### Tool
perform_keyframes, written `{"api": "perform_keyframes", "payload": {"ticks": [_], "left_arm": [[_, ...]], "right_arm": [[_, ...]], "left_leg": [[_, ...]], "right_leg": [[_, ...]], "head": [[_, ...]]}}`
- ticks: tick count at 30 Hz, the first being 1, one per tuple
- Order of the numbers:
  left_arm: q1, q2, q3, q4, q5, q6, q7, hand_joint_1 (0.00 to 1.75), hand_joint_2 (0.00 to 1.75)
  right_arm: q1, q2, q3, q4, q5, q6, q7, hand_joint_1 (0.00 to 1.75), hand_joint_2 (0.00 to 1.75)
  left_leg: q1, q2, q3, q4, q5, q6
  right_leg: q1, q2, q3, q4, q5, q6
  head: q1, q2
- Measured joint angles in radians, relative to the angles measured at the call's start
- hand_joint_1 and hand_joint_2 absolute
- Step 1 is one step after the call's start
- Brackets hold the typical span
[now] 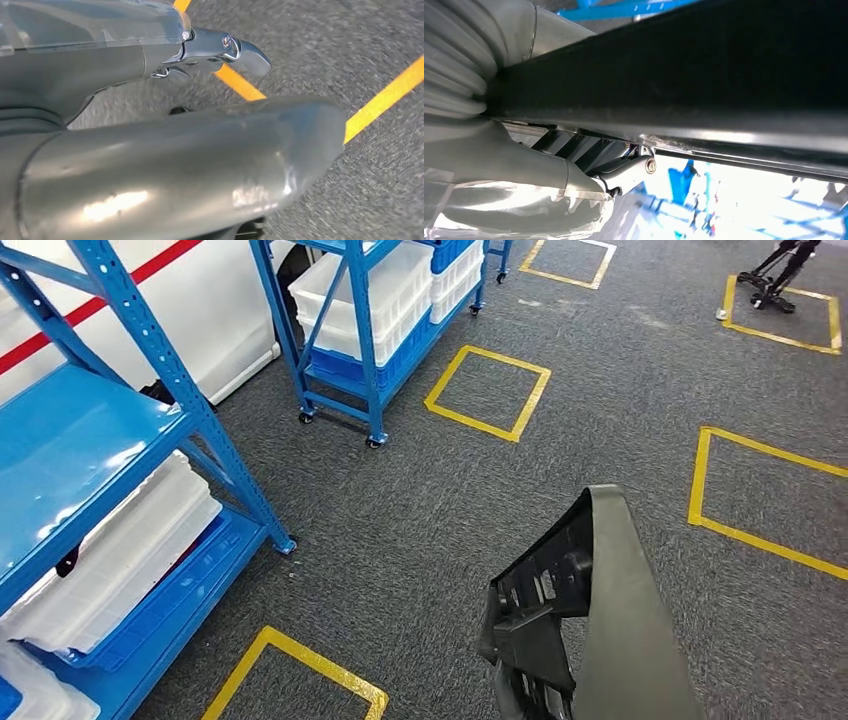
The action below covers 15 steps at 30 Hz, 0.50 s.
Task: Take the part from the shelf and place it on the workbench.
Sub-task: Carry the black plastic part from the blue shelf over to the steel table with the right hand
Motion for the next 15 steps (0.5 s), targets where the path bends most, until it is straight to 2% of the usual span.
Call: {"api": "perform_keyframes", "payload": {"ticks": [1, 2, 3, 4, 5, 6, 7, 8, 9, 10, 11, 12, 13, 14, 15], "left_arm": [[0.001, 0.000, -0.004, 0.000, -0.003, 0.001, -0.010, 0.00, 0.00], [0.001, -0.001, -0.007, 0.000, -0.005, 0.001, -0.021, 0.00, 0.00], [0.001, -0.002, -0.009, 0.000, -0.006, 0.000, -0.031, 0.00, 0.00], [0.000, -0.002, -0.011, 0.000, -0.008, 0.000, -0.038, 0.00, 0.00], [-0.001, -0.004, -0.013, 0.000, -0.009, 0.000, -0.041, 0.00, 0.00], [-0.002, -0.005, -0.014, 0.000, -0.009, 0.000, -0.043, 0.00, 0.00], [-0.003, -0.006, -0.015, 0.000, -0.009, 0.000, -0.045, 0.00, 0.00], [-0.004, -0.007, -0.016, 0.000, -0.009, 0.000, -0.046, 0.00, 0.00], [-0.003, -0.007, -0.016, 0.000, -0.010, 0.000, -0.049, 0.00, 0.00], [-0.001, -0.008, -0.017, 0.000, -0.011, -0.001, -0.053, 0.00, 0.00], [0.000, -0.008, -0.018, 0.000, -0.013, -0.002, -0.058, 0.00, 0.00], [0.001, -0.008, -0.020, 0.000, -0.016, -0.004, -0.064, 0.00, 0.00], [0.000, -0.008, -0.022, 0.000, -0.018, -0.004, -0.069, 0.00, 0.00], [0.000, -0.009, -0.024, 0.000, -0.020, -0.005, -0.072, 0.00, 0.00], [-0.001, -0.011, -0.026, 0.000, -0.021, -0.004, -0.074, 0.00, 0.00]], "right_arm": [[0.009, 0.005, -0.007, -0.006, -0.004, -0.003, -0.001, 1.75, 1.75], [0.018, 0.011, -0.013, -0.014, -0.007, -0.006, -0.001, 1.75, 1.75], [0.027, 0.017, -0.020, -0.024, -0.010, -0.009, -0.002, 1.75, 1.75], [0.034, 0.021, -0.026, -0.034, -0.013, -0.010, -0.002, 1.75, 1.75], [0.042, 0.024, -0.031, -0.041, -0.014, -0.012, -0.002, 1.75, 1.75], [0.049, 0.026, -0.036, -0.047, -0.015, -0.013, -0.002, 1.75, 1.75], [0.054, 0.027, -0.040, -0.053, -0.016, -0.014, -0.002, 1.75, 1.75], [0.057, 0.028, -0.044, -0.057, -0.017, -0.014, -0.002, 1.75, 1.75], [0.059, 0.029, -0.047, -0.061, -0.021, -0.011, -0.002, 1.75, 1.75], [0.059, 0.030, -0.050, -0.063, -0.027, -0.005, -0.002, 1.75, 1.75], [0.060, 0.032, -0.055, -0.065, -0.033, 0.001, -0.002, 1.75, 1.75], [0.062, 0.034, -0.061, -0.068, -0.037, 0.007, -0.002, 1.75, 1.75], [0.065, 0.037, -0.067, -0.071, -0.039, 0.011, -0.002, 1.75, 1.75], [0.068, 0.039, -0.073, -0.076, -0.036, 0.013, -0.002, 1.75, 1.75], [0.072, 0.042, -0.079, -0.083, -0.031, 0.015, -0.002, 1.75, 1.75]], "left_leg": [[0.003, -0.026, 0.026, -0.062, 0.025, 0.000], [0.004, -0.049, 0.042, -0.103, 0.039, 0.002], [0.004, -0.063, 0.047, -0.121, 0.038, 0.004], [0.001, -0.063, 0.048, -0.124, 0.036, 0.008], [0.001, -0.050, 0.049, -0.125, 0.039, 0.015], [0.001, -0.037, 0.051, -0.130, 0.043, 0.023], [0.001, -0.023, 0.053, -0.134, 0.048, 0.030], [0.002, -0.009, 0.053, -0.139, 0.051, 0.037], [-0.001, 0.007, 0.053, -0.141, 0.052, 0.041], [-0.003, 0.022, 0.053, -0.141, 0.052, 0.044], [-0.006, 0.038, 0.052, -0.141, 0.051, 0.046], [-0.007, 0.054, 0.052, -0.141, 0.050, 0.046], [-0.008, 0.068, 0.052, -0.141, 0.049, 0.047], [-0.009, 0.081, 0.054, -0.141, 0.047, 0.046], [-0.010, 0.092, 0.058, -0.141, 0.045, 0.045]], "right_leg": [[0.000, 0.014, -0.004, 0.008, -0.003, 0.005], [-0.001, 0.027, -0.009, 0.014, -0.003, 0.011], [-0.001, 0.039, -0.016, 0.018, -0.003, 0.018], [-0.002, 0.052, -0.021, 0.018, 0.000, 0.026], [-0.004, 0.062, -0.025, 0.017, 0.004, 0.033], [-0.005, 0.054, -0.029, 0.020, 0.003, 0.038], [-0.004, 0.032, -0.038, 0.035, -0.007, 0.043], [-0.003, 0.002, -0.055, 0.069, -0.029, 0.045], [-0.001, -0.031, -0.080, 0.123, -0.061, 0.048], [-0.001, -0.050, -0.111, 0.188, -0.094, 0.050], [-0.002, -0.058, -0.140, 0.248, -0.118, 0.052], [-0.003, -0.062, -0.157, 0.284, -0.126, 0.053], [-0.004, -0.066, -0.154, 0.283, -0.115, 0.052], [-0.004, -0.071, -0.130, 0.243, -0.088, 0.049], [-0.002, -0.085, -0.090, 0.175, -0.055, 0.044]], "head": [[0.000, 0.000], [0.000, 0.000], [0.000, 0.000], [0.001, 0.000], [0.001, 0.000], [0.001, 0.000], [0.004, 0.000], [0.007, 0.000], [0.010, 0.000], [0.013, 0.000], [0.013, 0.000], [0.013, 0.000], [0.013, 0.000], [0.013, 0.000], [0.013, 0.000]]}}
